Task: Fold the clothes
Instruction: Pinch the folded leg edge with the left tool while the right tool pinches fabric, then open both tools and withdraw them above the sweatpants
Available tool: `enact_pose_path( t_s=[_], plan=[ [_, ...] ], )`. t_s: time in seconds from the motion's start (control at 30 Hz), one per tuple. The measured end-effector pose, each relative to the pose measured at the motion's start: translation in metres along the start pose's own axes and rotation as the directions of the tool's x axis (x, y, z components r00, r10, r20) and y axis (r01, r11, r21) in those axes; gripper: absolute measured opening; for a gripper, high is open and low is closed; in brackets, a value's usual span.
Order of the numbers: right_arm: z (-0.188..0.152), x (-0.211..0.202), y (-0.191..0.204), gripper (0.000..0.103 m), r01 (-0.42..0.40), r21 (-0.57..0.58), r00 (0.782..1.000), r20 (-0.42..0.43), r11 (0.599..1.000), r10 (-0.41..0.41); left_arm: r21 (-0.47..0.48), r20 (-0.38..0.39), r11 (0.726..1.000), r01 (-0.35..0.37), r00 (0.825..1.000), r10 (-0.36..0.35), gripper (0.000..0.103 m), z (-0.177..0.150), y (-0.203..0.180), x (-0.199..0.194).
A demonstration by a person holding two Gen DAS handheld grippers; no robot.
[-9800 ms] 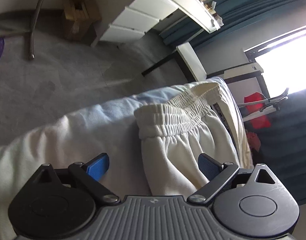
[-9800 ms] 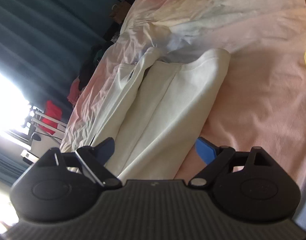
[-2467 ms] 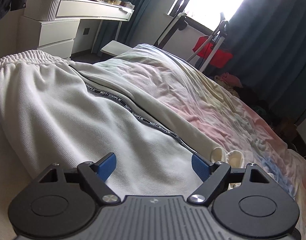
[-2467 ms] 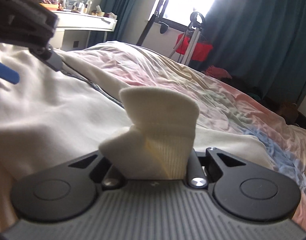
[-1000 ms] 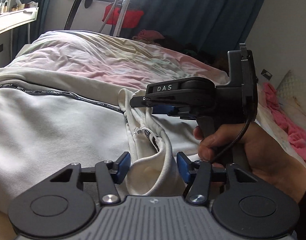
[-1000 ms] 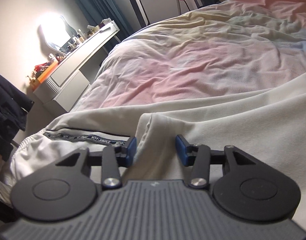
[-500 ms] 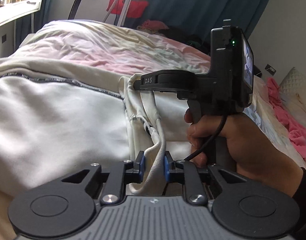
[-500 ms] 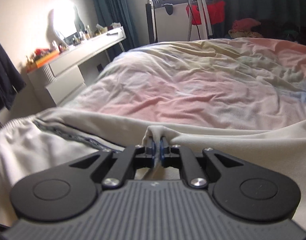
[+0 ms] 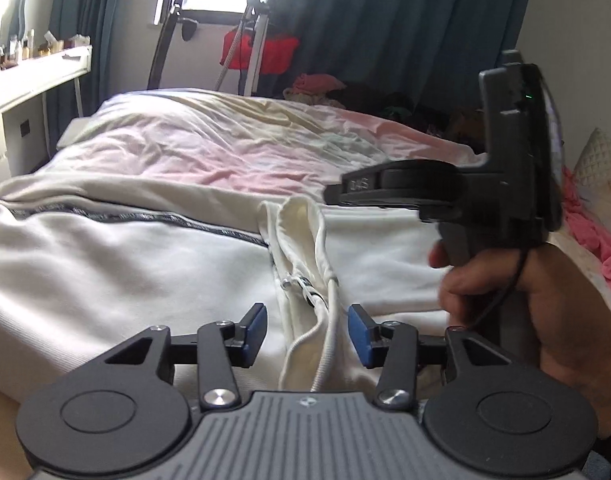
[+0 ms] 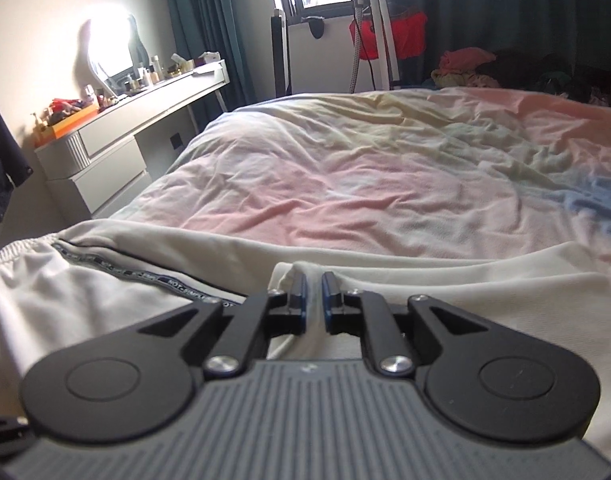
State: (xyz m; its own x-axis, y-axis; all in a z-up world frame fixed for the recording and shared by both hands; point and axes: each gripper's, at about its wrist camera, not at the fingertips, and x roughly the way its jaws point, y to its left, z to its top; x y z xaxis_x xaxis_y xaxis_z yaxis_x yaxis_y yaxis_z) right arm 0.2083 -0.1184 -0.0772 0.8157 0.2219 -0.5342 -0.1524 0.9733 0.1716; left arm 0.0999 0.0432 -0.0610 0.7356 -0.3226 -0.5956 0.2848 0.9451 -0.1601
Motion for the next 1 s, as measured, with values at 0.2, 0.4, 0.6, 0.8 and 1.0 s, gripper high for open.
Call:
enact_pose_path(
  t_s=[0.2,0.4,0.6,0.8,1.0],
  plan=[
    [-0.002,-0.072,0.003,0.012,0.052,0.014,0.997,0.064,0.999,-0.053,-0.001,0.118,0.998,-0.063,0.991,0.063,0.071,0.011,-0.001,-0.043],
    [-0.024,-0.147,0.006,0.078,0.079,0.048,0.985,0.147,0.996,-0.085,0.032,0.184,0.993,-0.111,0.978,0.103,0.082,0.003,-0.008,-0.074],
    [-0.045,-0.188,0.005,0.085,0.130,0.027,0.968,0.212,0.991,-0.132,0.013,0.218,0.992,-0.124,0.969,0.118,0.098,-0.010,-0.008,-0.095],
    [-0.067,-0.184,-0.007,0.085,0.170,0.063,0.967,0.181,0.983,-0.179,-0.009,0.213,0.992,-0.127,0.969,0.126,0.103,-0.019,-0.005,-0.091],
    [-0.072,-0.161,-0.013,0.085,0.170,0.107,0.975,0.125,0.980,-0.183,-0.004,0.184,0.988,-0.157,0.971,0.155,0.103,-0.018,-0.003,-0.076]
  ],
)
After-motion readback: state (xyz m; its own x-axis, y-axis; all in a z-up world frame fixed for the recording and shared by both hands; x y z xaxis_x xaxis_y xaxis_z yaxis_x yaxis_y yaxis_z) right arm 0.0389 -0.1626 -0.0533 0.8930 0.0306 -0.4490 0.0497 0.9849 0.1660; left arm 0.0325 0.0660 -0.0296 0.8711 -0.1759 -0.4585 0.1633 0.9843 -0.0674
